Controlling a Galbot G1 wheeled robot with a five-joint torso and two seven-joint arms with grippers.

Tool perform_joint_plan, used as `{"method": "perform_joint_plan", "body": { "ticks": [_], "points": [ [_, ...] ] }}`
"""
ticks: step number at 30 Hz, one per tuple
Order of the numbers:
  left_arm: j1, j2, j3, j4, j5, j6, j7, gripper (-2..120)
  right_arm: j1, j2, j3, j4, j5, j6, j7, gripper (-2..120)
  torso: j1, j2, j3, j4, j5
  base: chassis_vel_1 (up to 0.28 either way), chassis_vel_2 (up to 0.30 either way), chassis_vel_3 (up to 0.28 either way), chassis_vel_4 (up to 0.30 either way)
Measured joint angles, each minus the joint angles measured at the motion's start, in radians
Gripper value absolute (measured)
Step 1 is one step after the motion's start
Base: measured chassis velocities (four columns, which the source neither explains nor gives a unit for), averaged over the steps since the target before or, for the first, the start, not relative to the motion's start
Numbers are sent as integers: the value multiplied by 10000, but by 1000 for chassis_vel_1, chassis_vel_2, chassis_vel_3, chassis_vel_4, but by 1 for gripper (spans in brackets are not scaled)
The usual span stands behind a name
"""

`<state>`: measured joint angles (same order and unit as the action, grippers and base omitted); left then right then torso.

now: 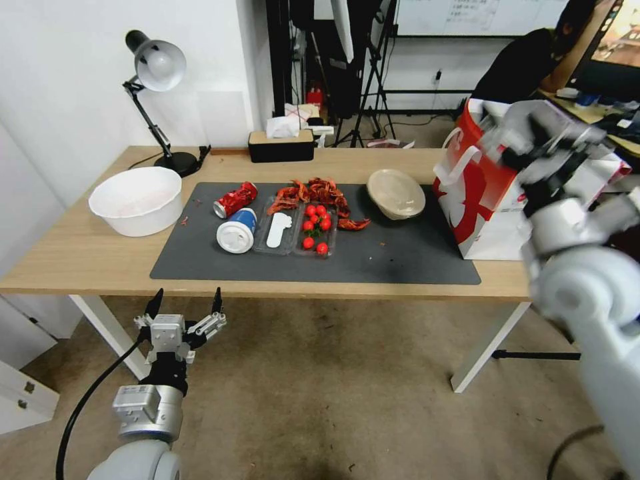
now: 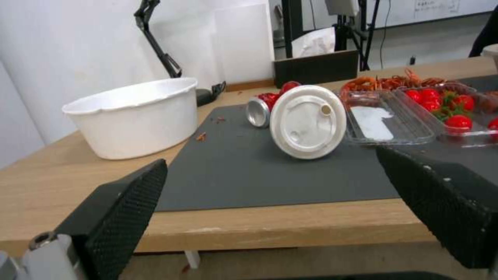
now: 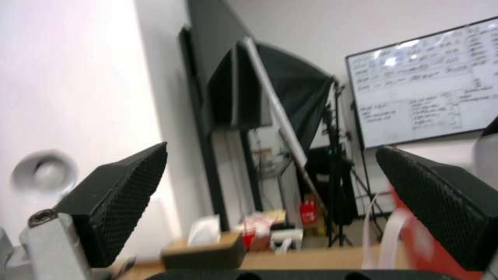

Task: Pick up the trash from the table and place it into the takeout bag.

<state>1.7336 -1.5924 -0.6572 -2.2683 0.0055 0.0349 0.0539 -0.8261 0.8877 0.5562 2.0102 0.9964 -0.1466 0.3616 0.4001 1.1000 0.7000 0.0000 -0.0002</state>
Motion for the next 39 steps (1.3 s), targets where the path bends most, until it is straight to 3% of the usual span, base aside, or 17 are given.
{"method": "perform_joint_plan", "body": {
  "ticks": [6,8,13,15,19,24,29,39],
  "points": [
    [-4,13,-6,17,-21,-17,-2,100,-1491,248,-83,1151,-474,833,-1304,100,-1,0,-1,0,-1,0,0,0,0],
    [-9,36,-14,31,-38,-30,-5,100,-2983,677,-384,1892,-1737,1341,-1853,100,-1,0,-1,0,2,0,0,0,0],
    [-10,55,-10,47,-51,-42,-8,100,-4655,1104,-872,2443,-3452,2158,-2338,100,-1,1,-2,0,-2,0,0,0,0],
    [1,98,-21,85,-69,-106,-11,100,-5906,1464,-1139,2448,-4933,3015,-2460,100,-1,1,-1,-2,1,0,0,0,0],
    [-8,119,-28,145,-83,-159,-17,100,-7027,1804,-1409,2260,-6183,3699,-2182,100,-1,1,-2,0,0,0,0,0,0],
    [-49,149,-31,236,-104,-174,-25,100,-8221,2277,-2020,1560,-7754,4447,-1069,100,-1,-1,-1,-1,2,0,0,0,0],
    [-51,181,-56,280,-115,-193,-37,100,-8572,2411,-2632,851,-8134,4891,-597,100,-2,-1,0,-1,1,0,0,0,0],
    [-29,224,-77,281,-122,-212,-46,100,-8521,2627,-2776,459,-8163,4928,-265,100,-1,0,0,0,1,0,0,0,0]
  ]
}}
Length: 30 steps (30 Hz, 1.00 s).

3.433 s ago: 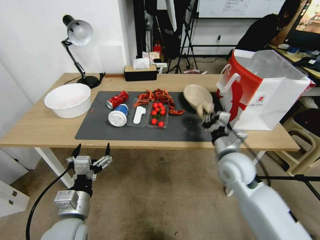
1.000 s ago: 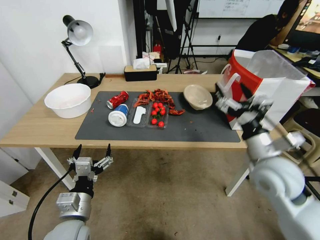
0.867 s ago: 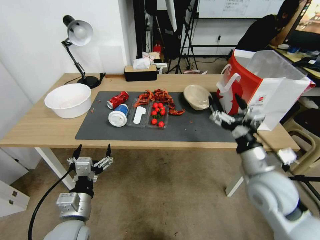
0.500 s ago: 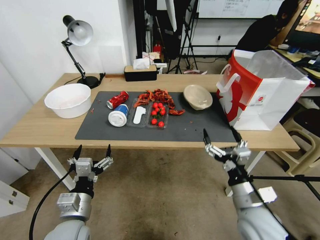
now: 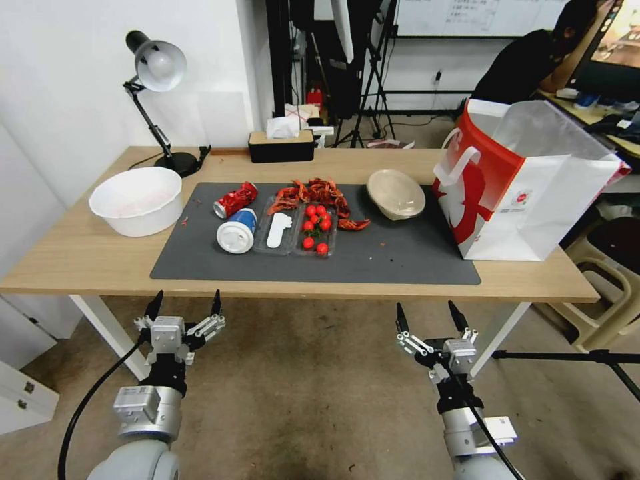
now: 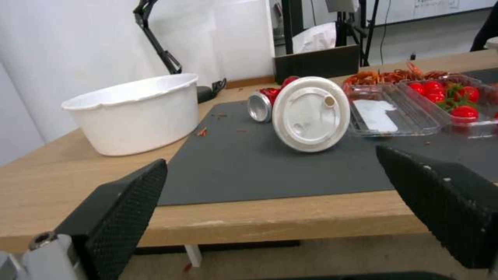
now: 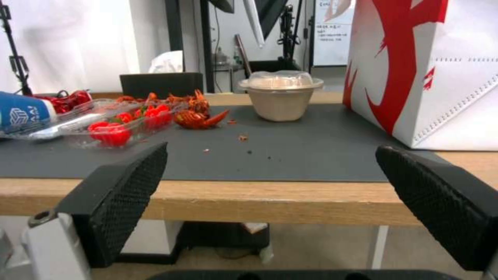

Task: Pick up the trash from the table and place it into the takeout bag.

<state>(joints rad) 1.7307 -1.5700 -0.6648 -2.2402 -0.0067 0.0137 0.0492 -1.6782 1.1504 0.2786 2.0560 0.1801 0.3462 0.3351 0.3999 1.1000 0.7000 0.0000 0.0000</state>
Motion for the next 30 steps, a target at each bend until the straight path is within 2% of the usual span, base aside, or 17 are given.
{"method": "perform_joint_plan", "body": {
  "ticks": [4,11,18,24,27,30],
  "points": [
    [6,10,-3,0,-1,-8,-2,100,53,10,1,55,8,-38,66,100,0,0,0,-1,0,0,0,0,0],
    [12,46,-12,0,-12,-27,-10,100,685,88,96,429,616,-686,519,100,0,0,1,-1,0,0,0,0,0],
    [34,48,21,14,-13,-110,-13,100,2289,-7,259,647,3037,-2050,1052,100,3,0,1,0,1,0,0,0,0],
    [23,42,31,33,-10,-121,-13,100,2853,-93,227,447,3822,-2311,1157,99,3,0,1,0,0,0,0,0,0],
    [6,25,46,40,-6,-124,-10,100,3599,-173,146,158,4947,-2591,1262,99,2,-1,1,-1,0,0,0,0,0],
    [1,17,51,41,-2,-124,-8,100,3907,-183,94,23,5401,-2673,1327,99,2,-1,1,-2,2,0,0,0,0]
  ]
}}
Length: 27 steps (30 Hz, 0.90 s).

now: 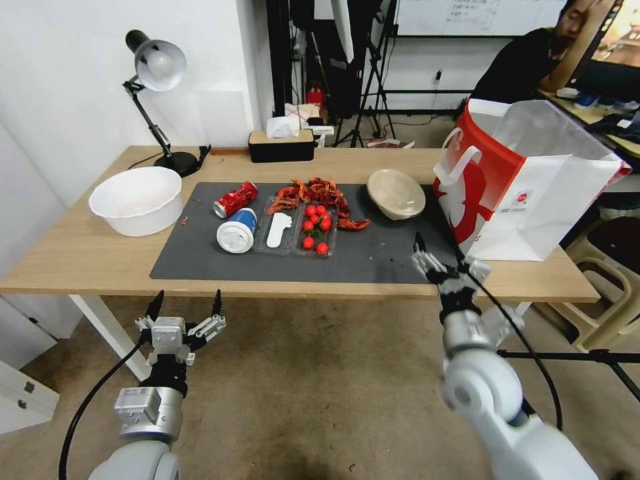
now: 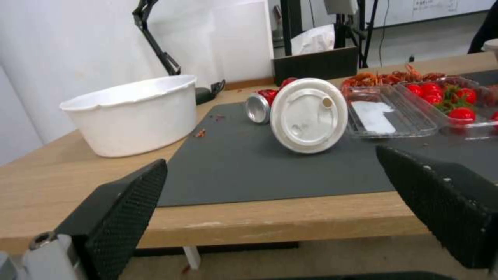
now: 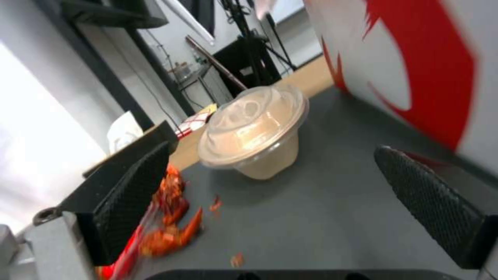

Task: Pick up the trash from the table and place it into the takeout bag.

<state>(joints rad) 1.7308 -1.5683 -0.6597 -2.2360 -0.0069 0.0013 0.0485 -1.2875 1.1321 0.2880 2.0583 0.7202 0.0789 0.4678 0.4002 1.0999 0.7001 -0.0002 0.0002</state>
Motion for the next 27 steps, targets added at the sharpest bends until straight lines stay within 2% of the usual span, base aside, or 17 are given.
{"method": "perform_joint_plan", "body": {
  "ticks": [2,8,10,14,20,23,27],
  "points": [
    [-3,-27,3,0,9,0,1,100,692,3,-120,-401,878,-101,92,98,0,0,0,3,-2,0,0,0,0],
    [-5,-37,1,0,16,0,2,100,1098,30,-208,-716,1319,-129,117,97,0,0,1,1,-2,0,0,0,0],
    [17,-39,-49,0,33,1,4,100,2542,241,-459,-1749,2798,-253,320,96,1,0,1,5,-1,0,0,0,0],
    [44,-71,-131,-10,35,0,-7,100,3580,540,-664,-2540,3677,-427,528,94,0,0,1,1,-2,0,0,0,0],
    [79,-75,-232,-42,-7,-60,-49,100,4185,761,-886,-3167,3953,-561,691,90,0,-1,1,1,-1,0,0,0,0],
    [79,-75,-237,-53,-17,-65,-63,100,4321,802,-902,-3367,4037,-599,732,76,-1,0,0,2,-2,0,0,0,0],
    [72,-76,-232,-61,-18,-70,-67,100,4405,809,-902,-3543,4084,-645,789,67,-1,0,-1,1,-1,0,0,0,0]
  ]
}}
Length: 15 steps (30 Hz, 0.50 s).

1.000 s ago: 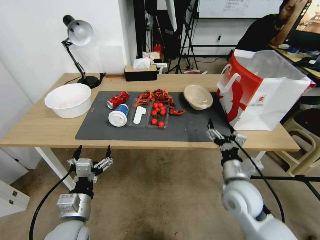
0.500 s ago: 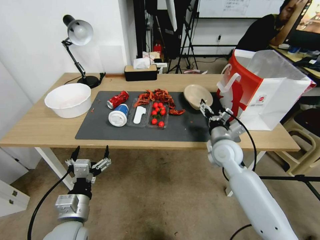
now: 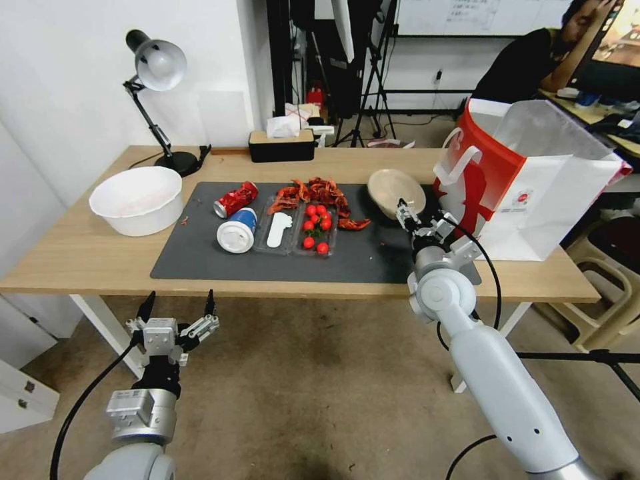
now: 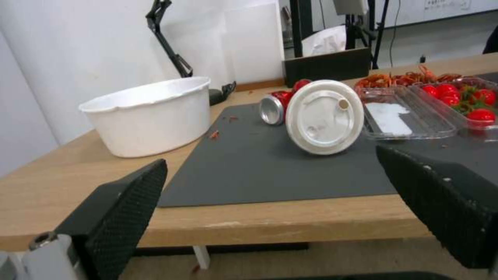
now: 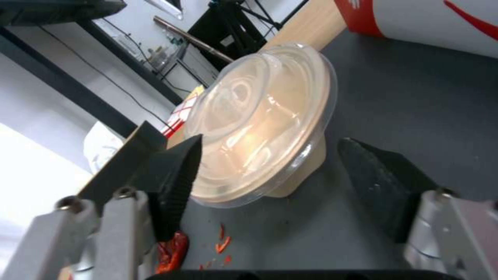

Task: Pick up the trash from the table and place it into the takeout bag.

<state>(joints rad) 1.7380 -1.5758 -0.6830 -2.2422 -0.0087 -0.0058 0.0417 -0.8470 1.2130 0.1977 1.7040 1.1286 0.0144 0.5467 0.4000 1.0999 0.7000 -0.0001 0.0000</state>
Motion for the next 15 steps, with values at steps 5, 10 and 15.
{"method": "perform_joint_plan", "body": {
  "ticks": [5,10,15],
  "points": [
    [9,-1,12,-10,0,-6,-2,100,76,12,10,-185,55,-70,53,53,0,0,0,0,1,0,0,0,0],
    [41,-4,19,-19,0,-44,-4,100,164,63,-26,-358,64,-103,53,51,-1,0,0,1,0,0,0,0,0],
    [76,-11,18,-30,1,-84,-9,100,272,166,-70,-563,57,-119,54,43,0,1,0,1,0,0,0,0,0]
  ]
}}
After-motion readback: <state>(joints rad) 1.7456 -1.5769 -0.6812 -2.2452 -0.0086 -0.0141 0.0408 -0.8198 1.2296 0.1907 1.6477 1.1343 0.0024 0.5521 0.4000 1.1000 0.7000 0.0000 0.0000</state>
